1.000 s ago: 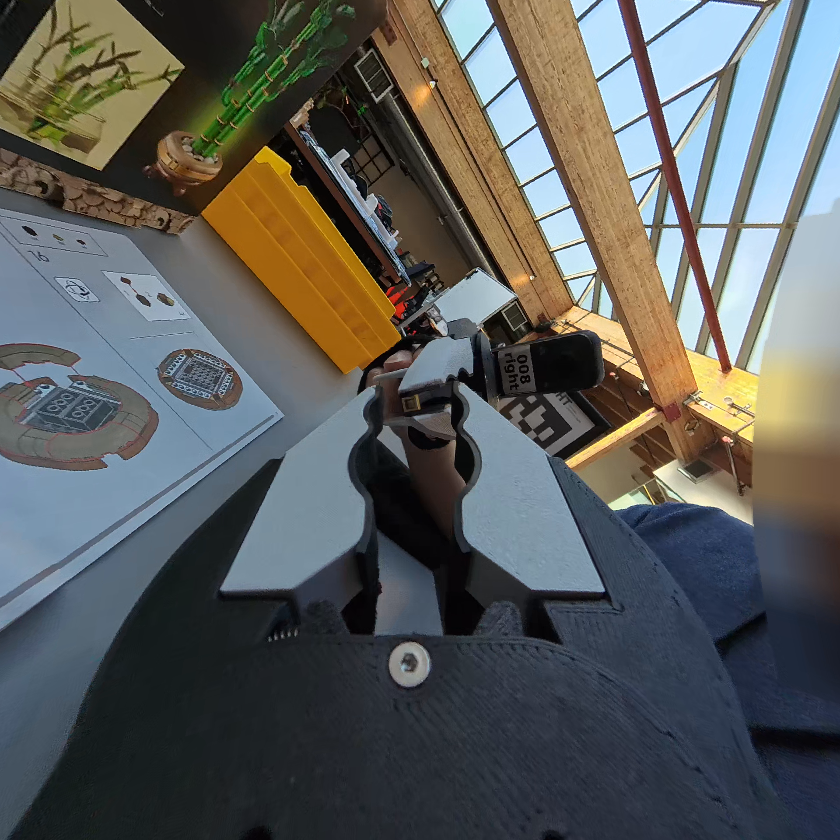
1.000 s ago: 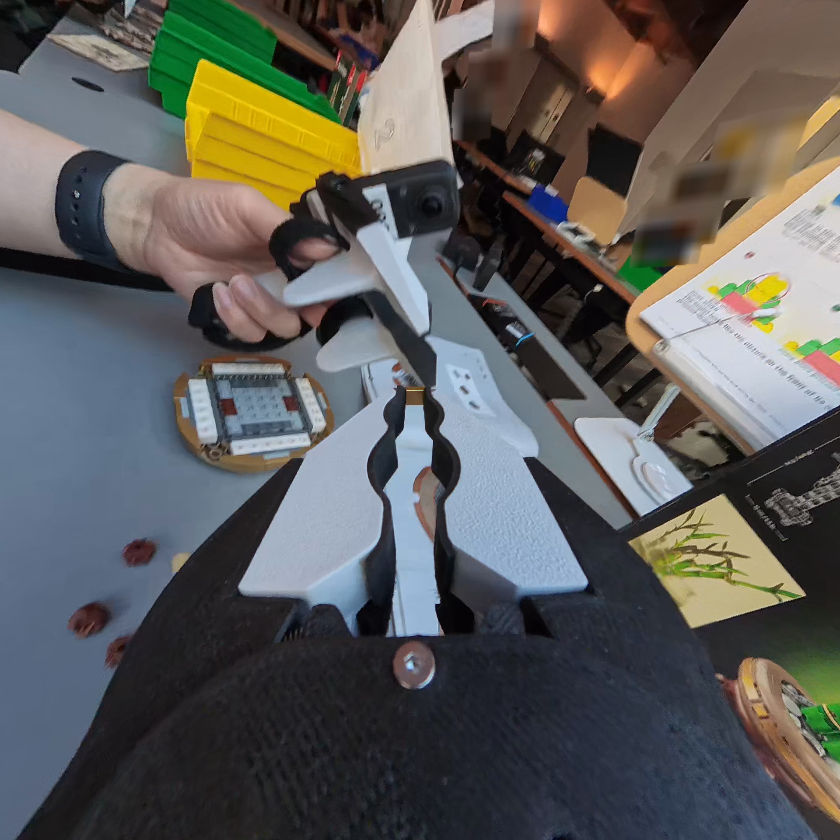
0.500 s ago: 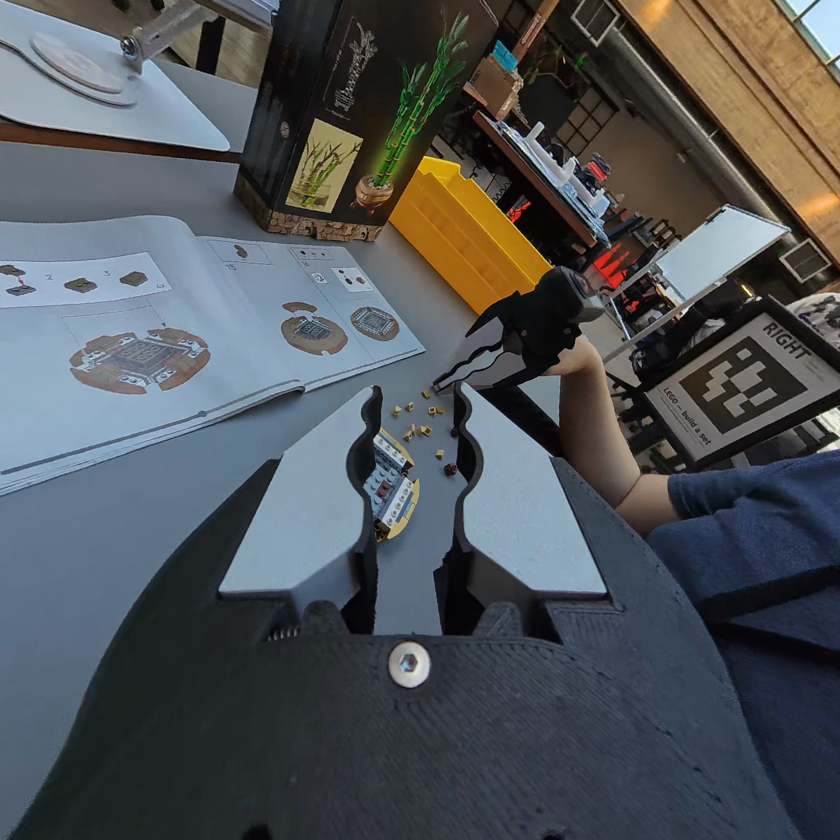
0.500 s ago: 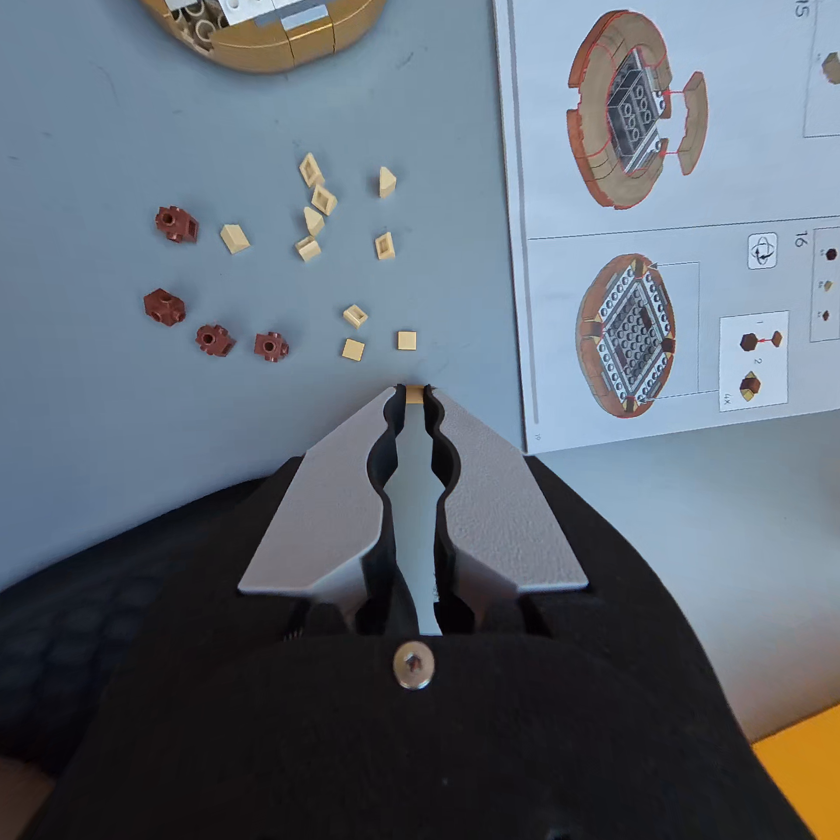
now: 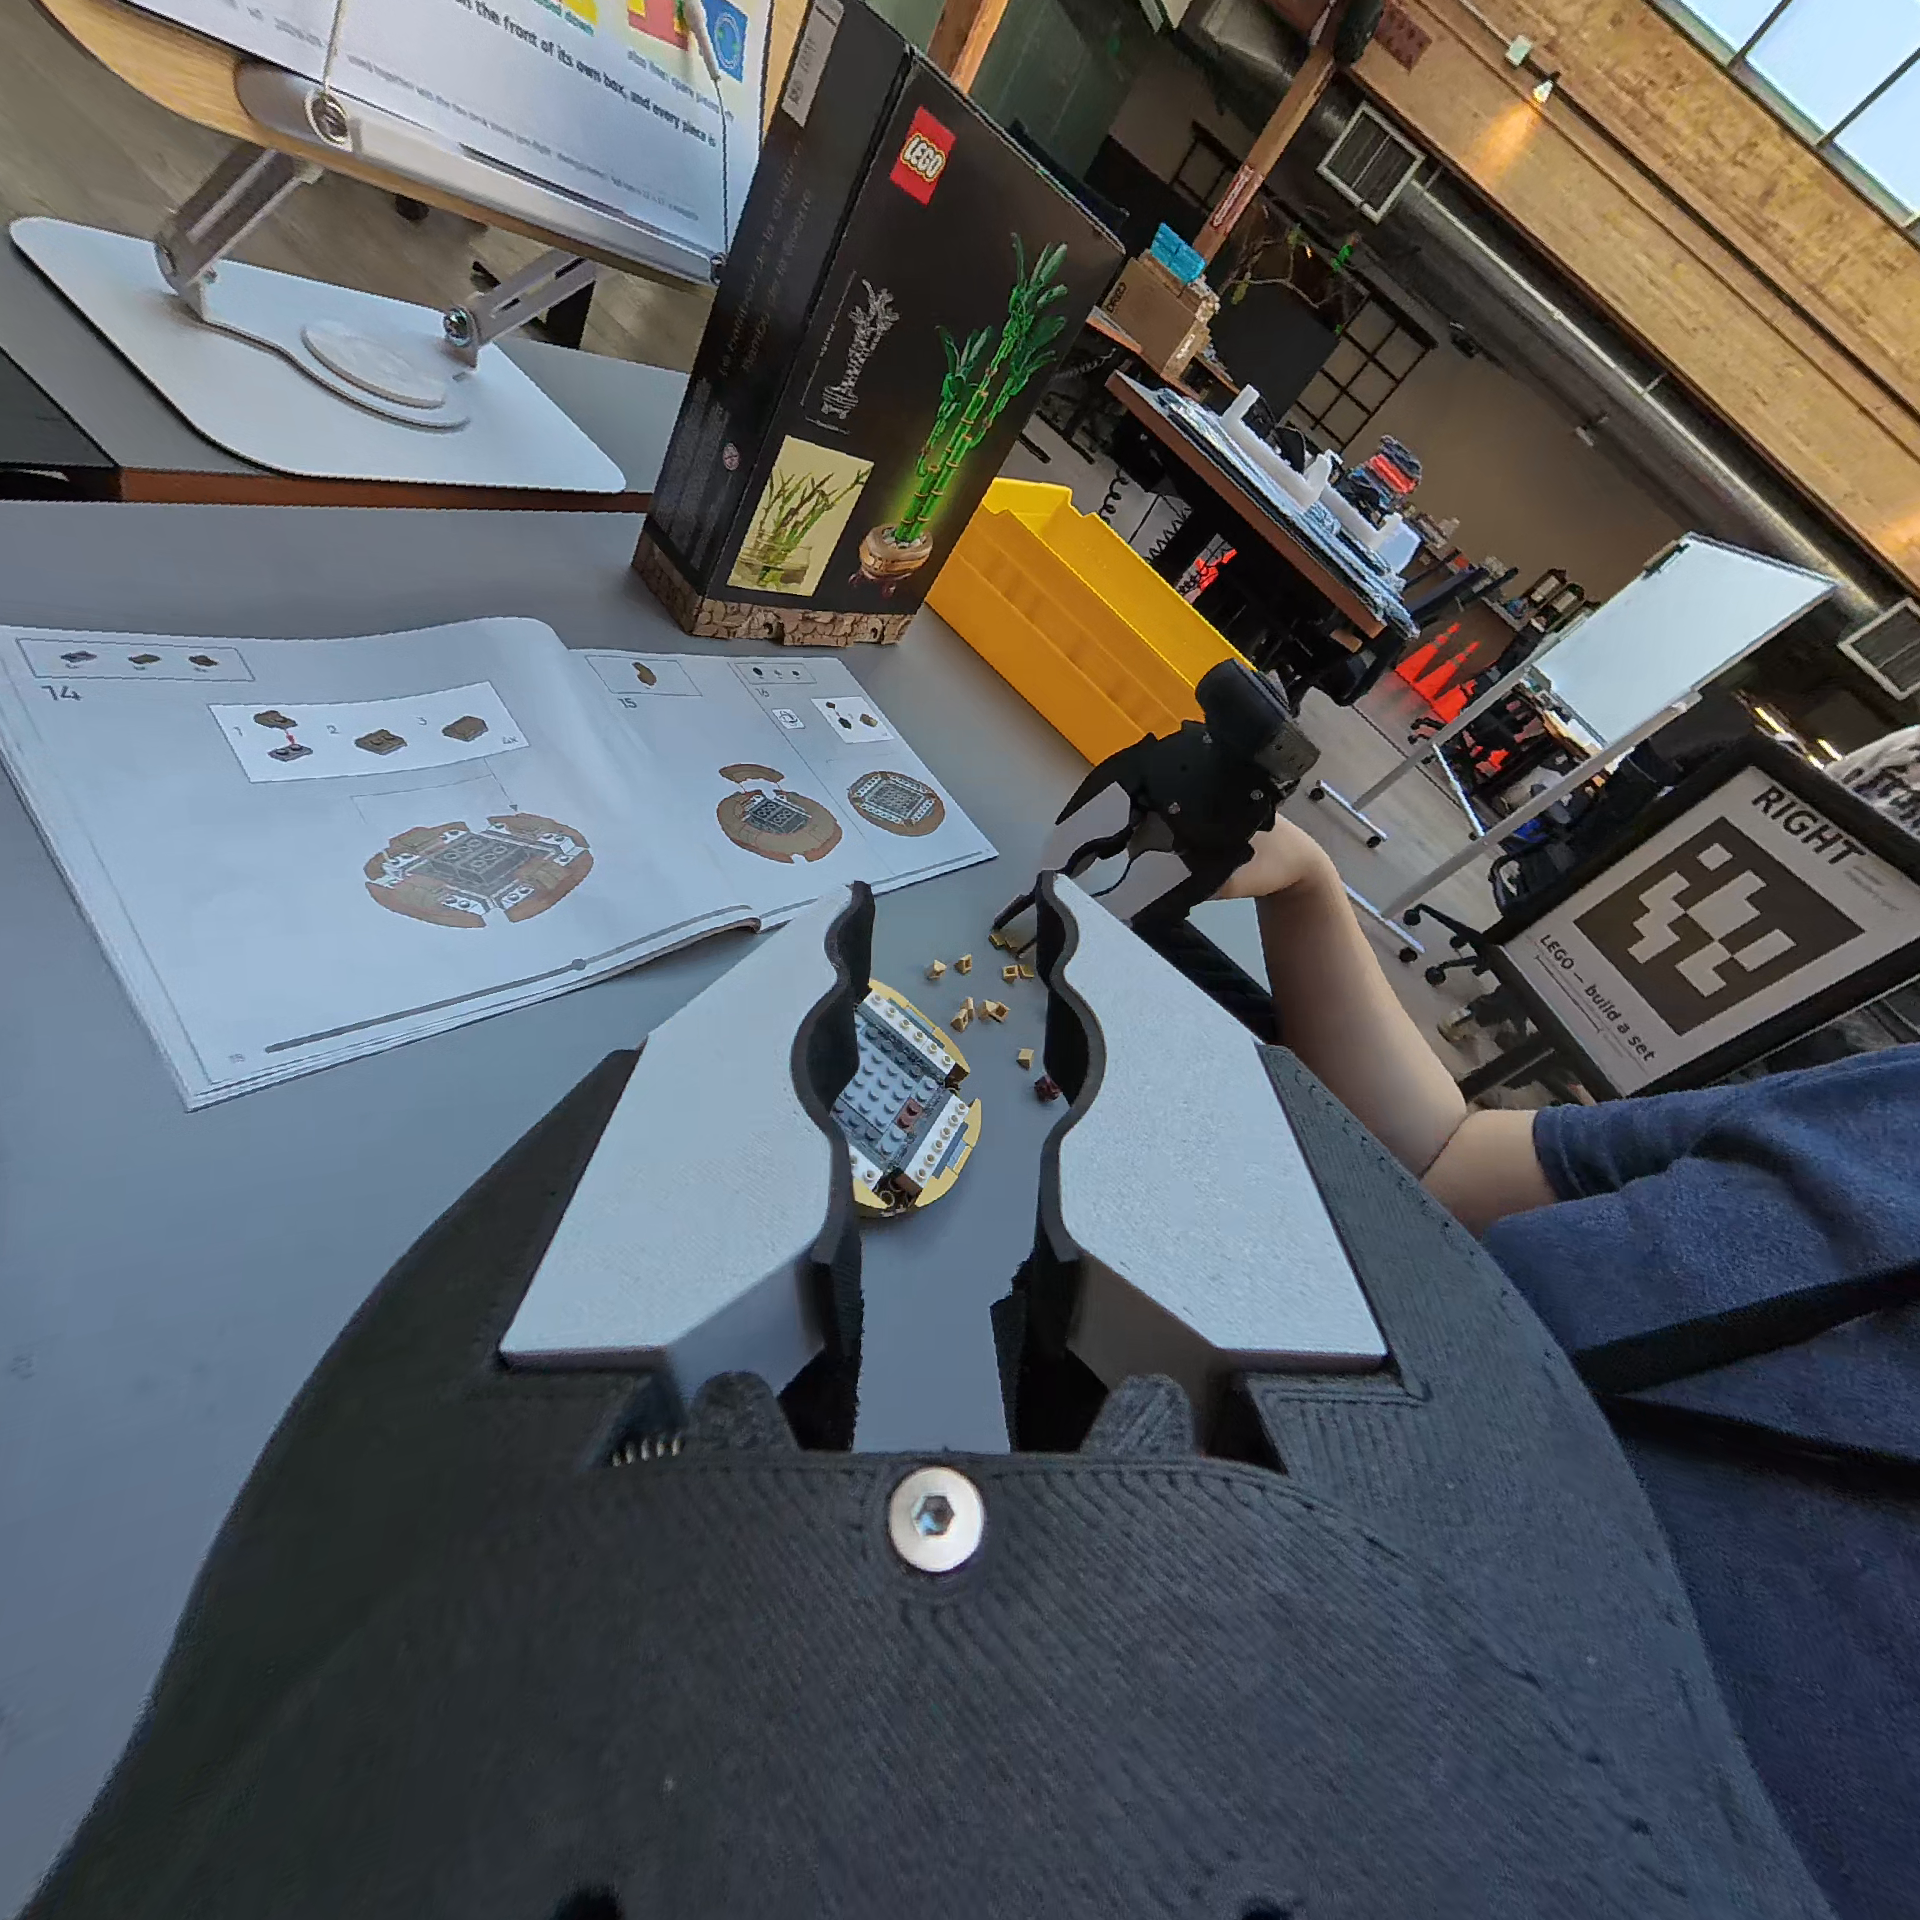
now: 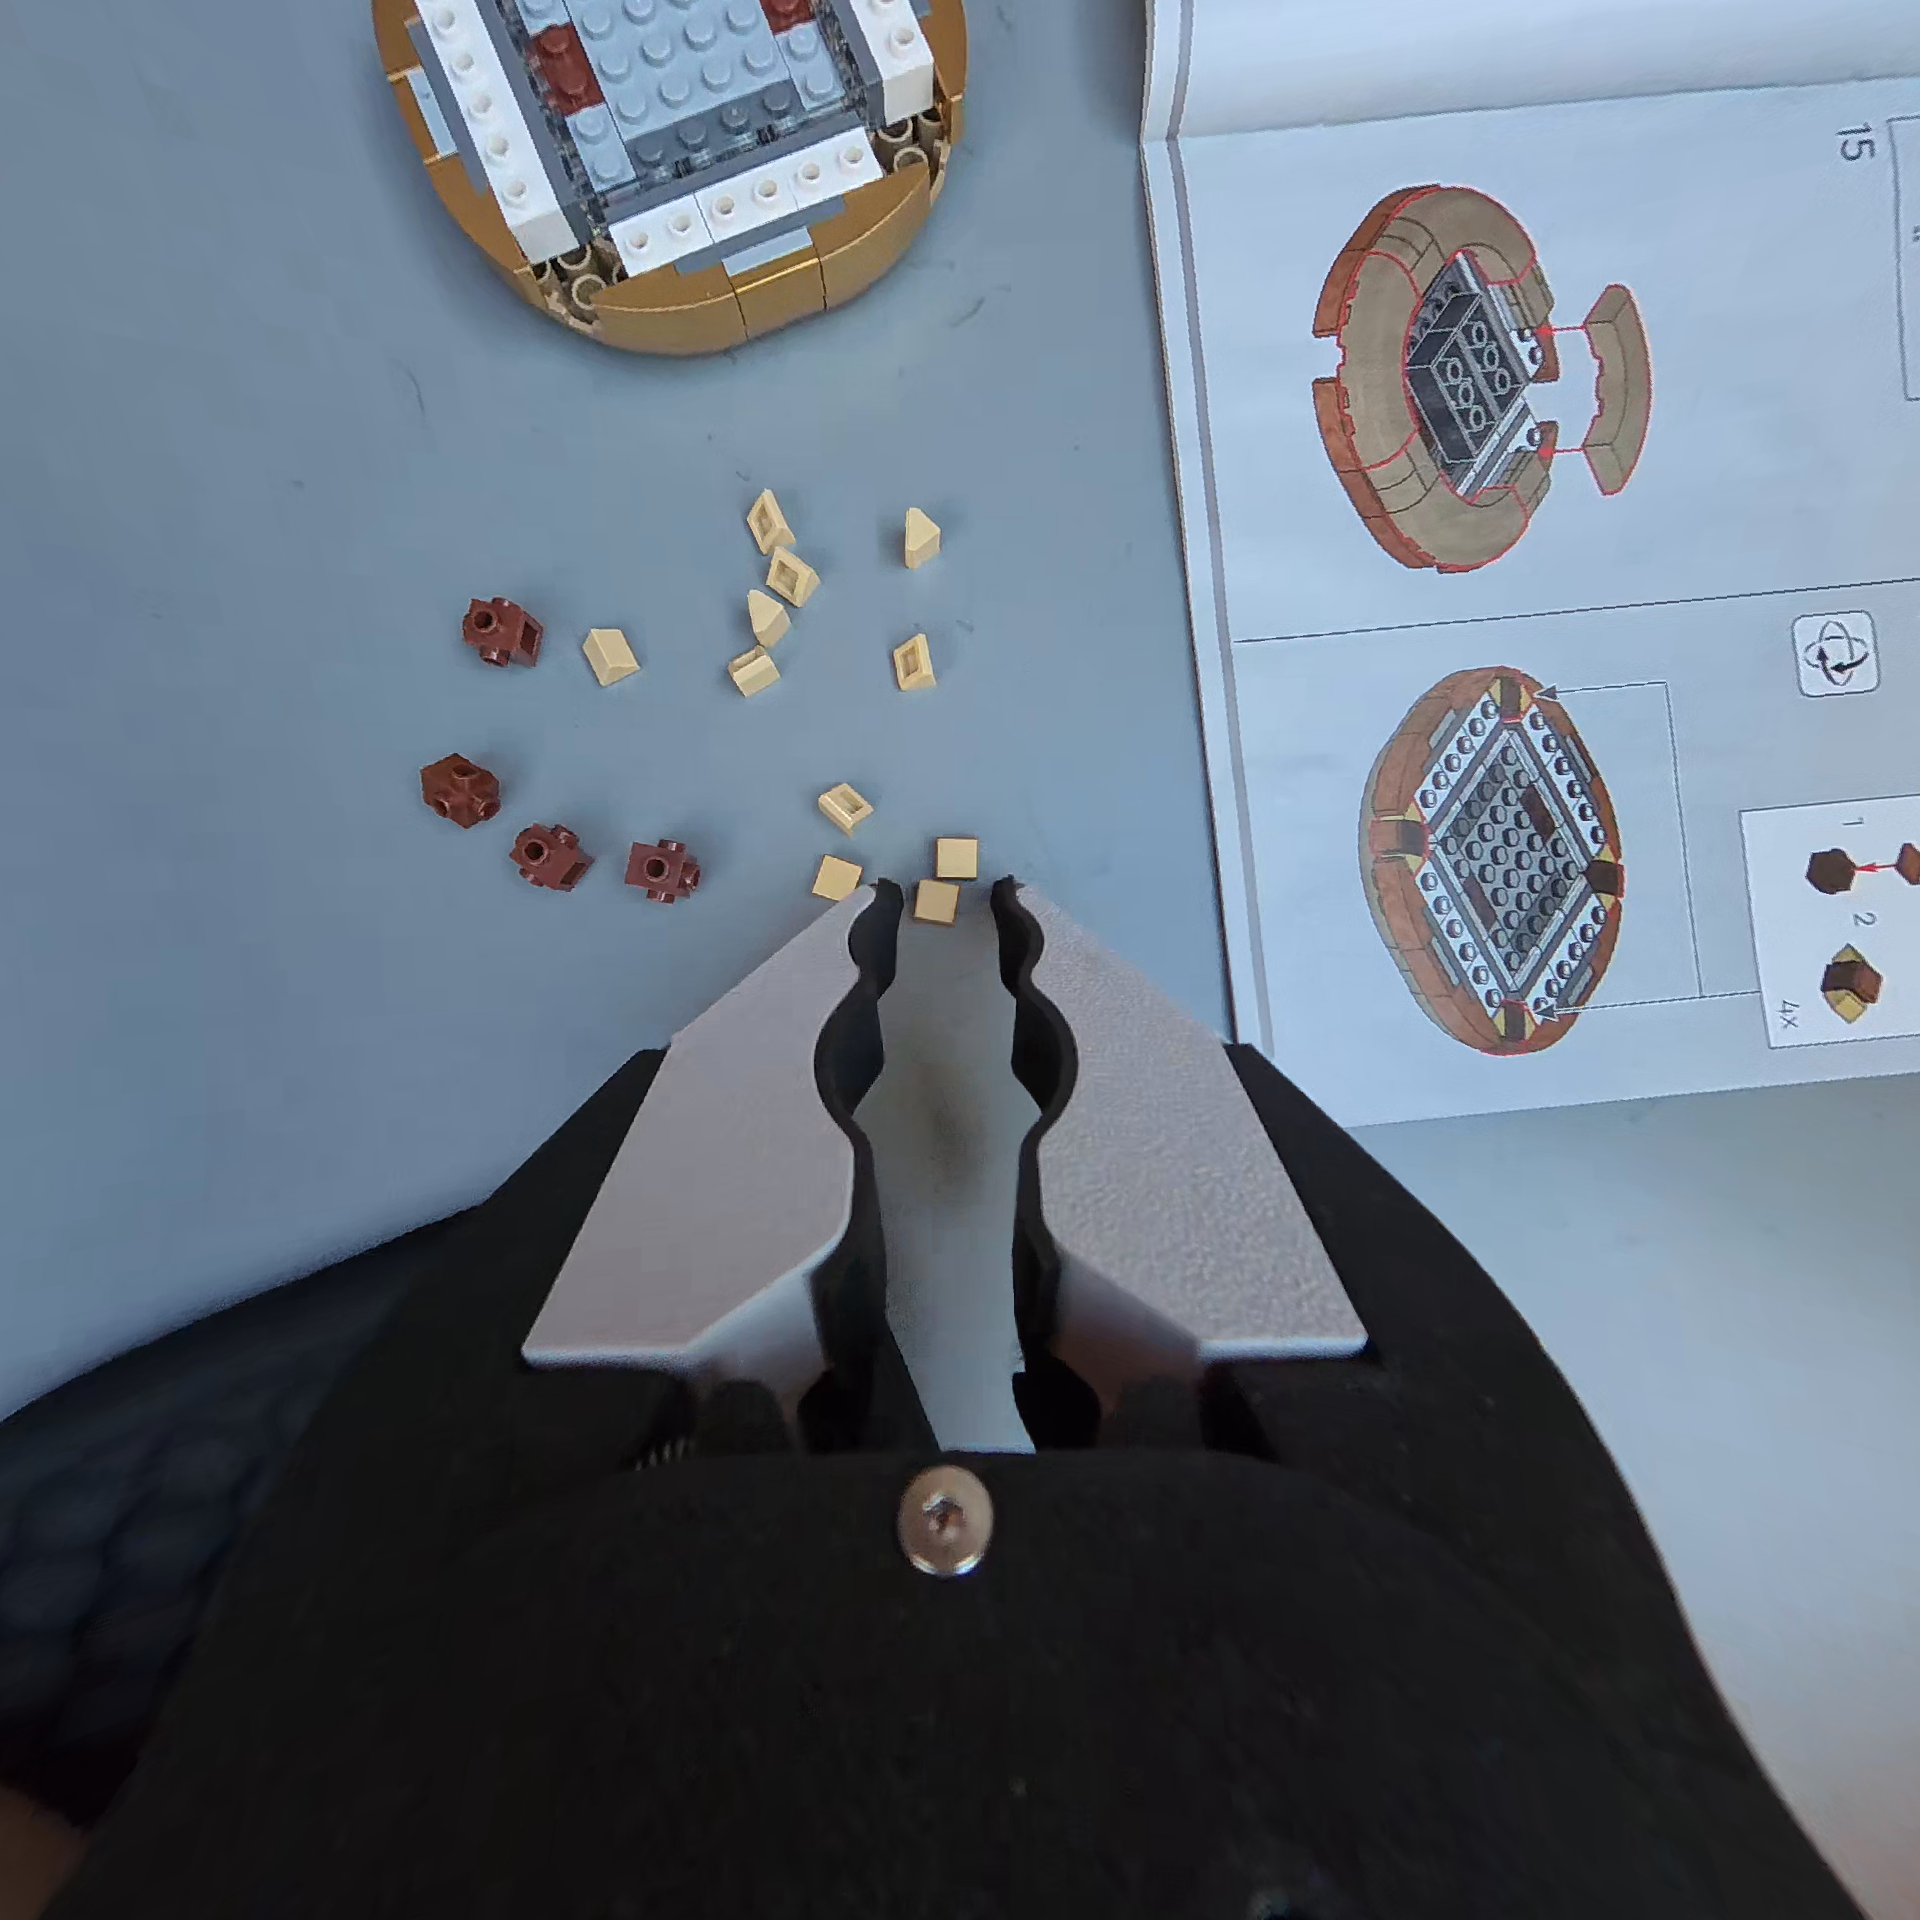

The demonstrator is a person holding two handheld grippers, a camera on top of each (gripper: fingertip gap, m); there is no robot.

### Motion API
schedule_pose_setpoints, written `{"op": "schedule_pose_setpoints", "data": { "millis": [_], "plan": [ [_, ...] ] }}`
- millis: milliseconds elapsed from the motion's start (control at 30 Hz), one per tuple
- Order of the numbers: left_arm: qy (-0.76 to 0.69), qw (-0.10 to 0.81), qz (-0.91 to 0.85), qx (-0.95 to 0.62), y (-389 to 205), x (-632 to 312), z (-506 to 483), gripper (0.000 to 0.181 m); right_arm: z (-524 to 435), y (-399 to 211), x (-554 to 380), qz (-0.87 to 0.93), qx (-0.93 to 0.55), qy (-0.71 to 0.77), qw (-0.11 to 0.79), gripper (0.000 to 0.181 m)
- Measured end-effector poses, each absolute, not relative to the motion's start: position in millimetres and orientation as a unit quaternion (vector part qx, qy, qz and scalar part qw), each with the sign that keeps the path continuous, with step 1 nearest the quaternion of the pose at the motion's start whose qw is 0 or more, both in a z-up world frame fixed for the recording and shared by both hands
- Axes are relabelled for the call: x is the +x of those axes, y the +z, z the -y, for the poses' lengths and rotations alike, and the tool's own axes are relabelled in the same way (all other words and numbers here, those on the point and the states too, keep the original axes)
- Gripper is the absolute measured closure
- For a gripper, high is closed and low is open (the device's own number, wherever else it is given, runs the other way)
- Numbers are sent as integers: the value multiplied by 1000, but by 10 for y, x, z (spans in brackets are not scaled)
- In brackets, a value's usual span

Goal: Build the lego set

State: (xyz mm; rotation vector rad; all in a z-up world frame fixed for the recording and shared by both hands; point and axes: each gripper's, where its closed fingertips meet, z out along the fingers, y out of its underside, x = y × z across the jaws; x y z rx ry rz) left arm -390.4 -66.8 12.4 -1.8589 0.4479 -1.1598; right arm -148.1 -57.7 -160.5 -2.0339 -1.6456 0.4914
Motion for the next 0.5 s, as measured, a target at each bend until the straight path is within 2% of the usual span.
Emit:
{"op": "schedule_pose_setpoints", "data": {
  "millis": [133, 267, 500],
  "plan": [
    [-454, 447, -176, -750, 99, -3980, 637, 150, 509, -1406, -1533, 583, -725, 221, 294, 163],
    [-438, 453, -179, -756, 65, -4021, 626, 150, 253, -952, -1582, 538, -697, 230, 415, 160],
    [-442, 463, -176, -748, 137, -4062, 622, 149, -100, 818, -1643, 401, -558, 319, 653, 159]
  ]
}}
